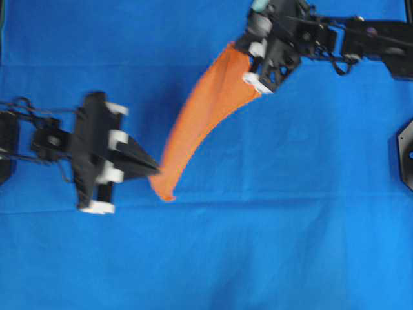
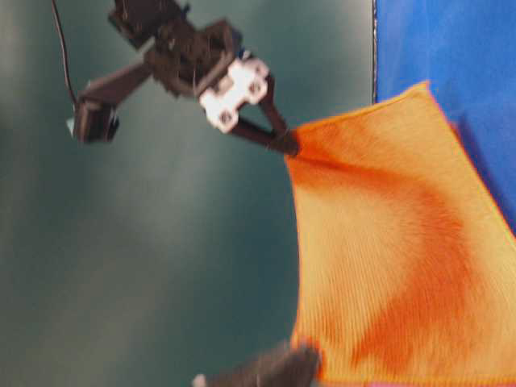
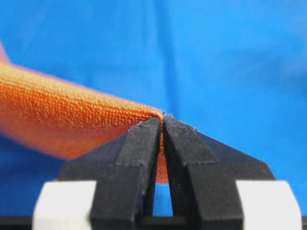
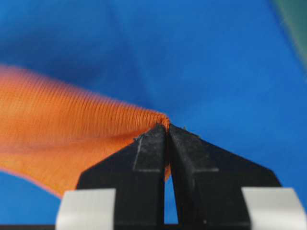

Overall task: Fold the orange towel.
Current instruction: 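Lift the folded towel and rotate it vertical, left gripper swinging toward center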

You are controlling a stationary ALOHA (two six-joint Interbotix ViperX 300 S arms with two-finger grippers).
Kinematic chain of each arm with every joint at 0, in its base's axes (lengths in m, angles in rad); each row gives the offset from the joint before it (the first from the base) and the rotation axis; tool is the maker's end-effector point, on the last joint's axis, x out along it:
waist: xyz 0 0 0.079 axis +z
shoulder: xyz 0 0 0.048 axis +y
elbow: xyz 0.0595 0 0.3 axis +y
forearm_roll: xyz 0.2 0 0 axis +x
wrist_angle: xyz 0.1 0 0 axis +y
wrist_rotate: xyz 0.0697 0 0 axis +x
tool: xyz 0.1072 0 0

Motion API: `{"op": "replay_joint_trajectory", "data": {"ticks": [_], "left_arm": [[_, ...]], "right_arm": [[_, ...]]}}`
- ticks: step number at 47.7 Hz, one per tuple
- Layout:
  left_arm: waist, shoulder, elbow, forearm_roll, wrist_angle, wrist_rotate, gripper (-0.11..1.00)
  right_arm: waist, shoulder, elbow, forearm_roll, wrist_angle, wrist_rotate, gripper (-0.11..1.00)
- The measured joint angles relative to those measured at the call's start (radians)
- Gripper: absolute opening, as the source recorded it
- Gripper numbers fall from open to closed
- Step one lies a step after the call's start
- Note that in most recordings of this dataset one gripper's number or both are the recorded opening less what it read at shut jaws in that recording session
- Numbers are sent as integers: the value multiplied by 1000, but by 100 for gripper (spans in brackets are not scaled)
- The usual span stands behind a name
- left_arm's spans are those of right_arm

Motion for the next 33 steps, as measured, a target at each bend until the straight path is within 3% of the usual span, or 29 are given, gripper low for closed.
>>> {"op": "replay_joint_trajectory", "data": {"ticks": [7,15,24,33], "left_arm": [[-15,103,-100,-2,-5,75,3],[-15,163,-161,0,-6,106,3],[-15,213,-219,0,-28,121,3],[-11,324,-337,0,-63,164,3]], "right_arm": [[-6,64,-91,-60,0,-5,2],[-6,91,-130,-84,0,-6,2],[-11,89,-123,-91,3,-5,2],[-41,35,-41,-89,2,-5,2]]}}
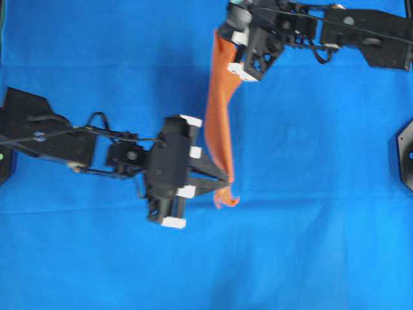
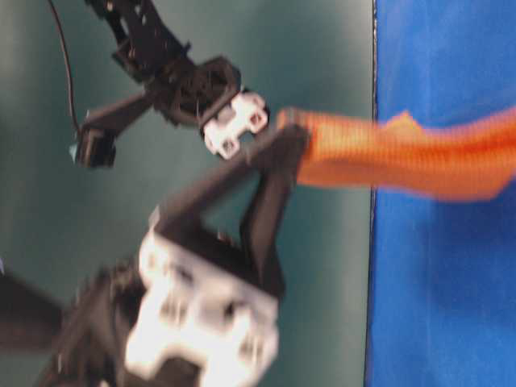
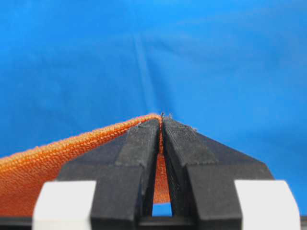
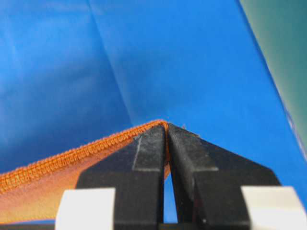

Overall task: Fold the orange towel.
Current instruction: 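Lift the folded towel and rotate it vertical, left gripper swinging toward center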

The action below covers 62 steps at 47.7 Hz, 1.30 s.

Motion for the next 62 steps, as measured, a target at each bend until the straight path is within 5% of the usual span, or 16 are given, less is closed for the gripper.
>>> {"op": "replay_joint_trajectory", "data": {"ticks": [14,24,48,62], "left_arm": [[6,192,-212,0,-3,48,3],[6,222,-233,0,-5,41,3],[-15,78,175,-5,-190,-181,3],[-18,78,235,-5,-279,-207,3]], "right_arm": [[-32,-147,173,-2,-5,3,2],[-35,-161,198,-2,-18,2,2],[-6,117,35,-5,-210,-94,2],[2,141,20,-5,-224,-95,2]]}}
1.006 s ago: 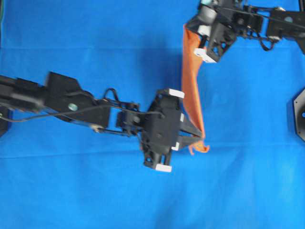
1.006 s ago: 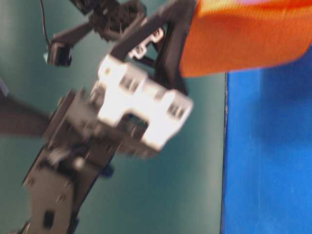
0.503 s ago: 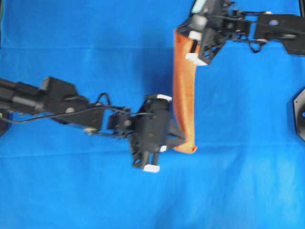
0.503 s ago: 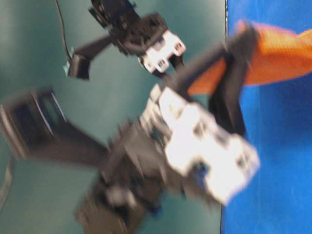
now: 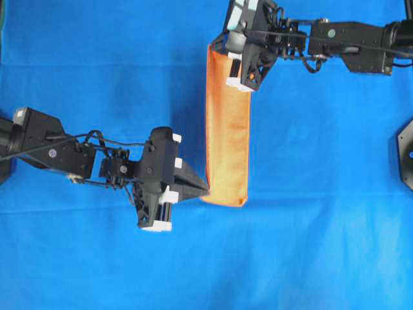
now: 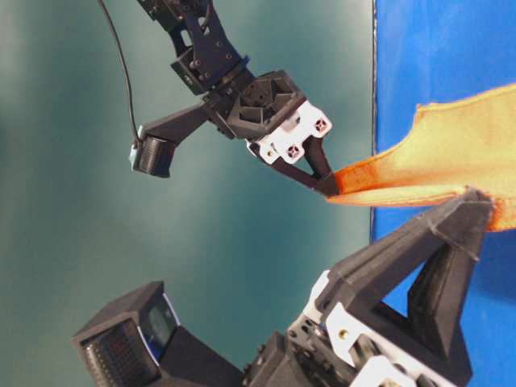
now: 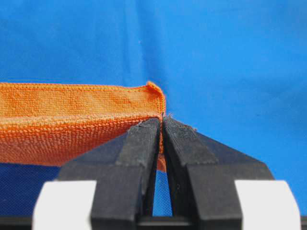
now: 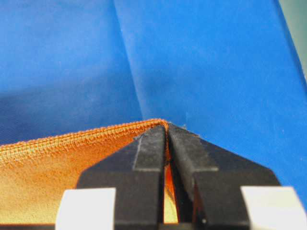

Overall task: Fold the orange towel.
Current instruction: 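Lift the folded towel and rotate it vertical, left gripper swinging toward center, then lay the towel down, open both grippers and withdraw them sideways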

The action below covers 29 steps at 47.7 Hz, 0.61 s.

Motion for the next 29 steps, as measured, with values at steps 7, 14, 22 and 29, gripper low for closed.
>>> {"op": "replay_joint_trajectory", "data": {"ticks": [7,14,22,29], "left_arm": [[14,6,2,0,-2,0,4],[18,8,-2,0,-2,0,32],[20,8,-2,0,-2,12,69],[31,-6,-2,0,26,21,72]], "right_arm": [[3,0,2,-2,-9,-3,2],[8,0,0,-2,-14,-3,3],[23,0,2,-3,-14,-3,40],[18,2,2,-12,-11,-11,65]]}}
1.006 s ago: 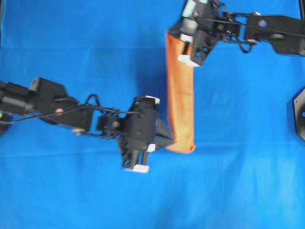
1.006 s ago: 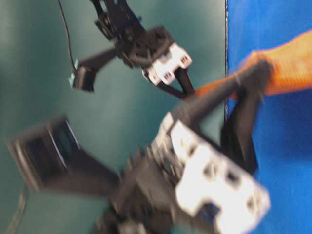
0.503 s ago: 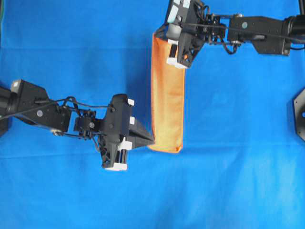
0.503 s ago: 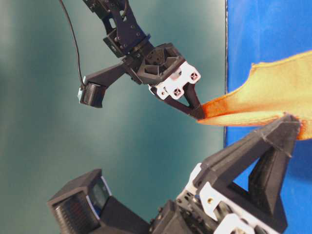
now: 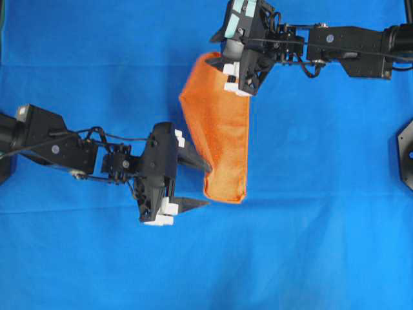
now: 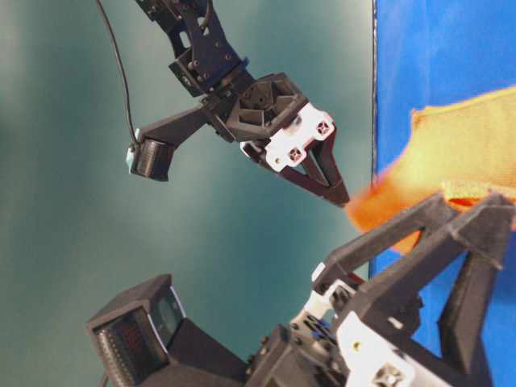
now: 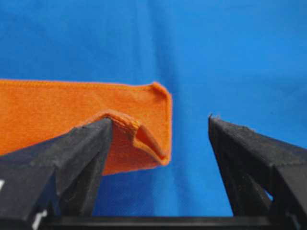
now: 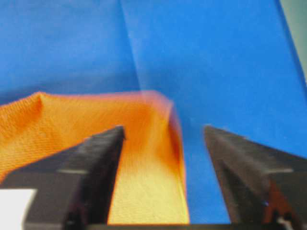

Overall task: Fold the orange towel.
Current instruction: 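Lay the towel down, open both grippers and withdraw them sideways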

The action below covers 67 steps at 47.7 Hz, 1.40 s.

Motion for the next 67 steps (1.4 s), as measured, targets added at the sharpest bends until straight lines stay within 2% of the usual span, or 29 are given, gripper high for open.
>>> {"op": "replay_joint_trajectory", "data": {"ticks": [5,14,22,26,38,50,58,67], "left_arm": [[9,-38,0,0,38,20,72],[15,-166,0,0,126,98,72],[21,-290,28,0,184,181,72],[44,-348,63,0,190,193,72],[183,-503,206,0,186,187,72],[252,-638,356,0,114,163,72],[256,-675,394,0,94,118,72],[256,-681,400,0,94,103,72]], "right_arm": [[-5,-3,0,-5,3,-6,56],[3,-71,17,-5,6,-6,58],[29,-178,84,-8,6,3,58],[48,-247,138,-5,2,14,58],[101,-465,357,63,-117,83,58],[173,-595,551,100,-281,181,58],[172,-601,575,107,-308,193,58],[172,-601,575,107,-310,192,58]]}}
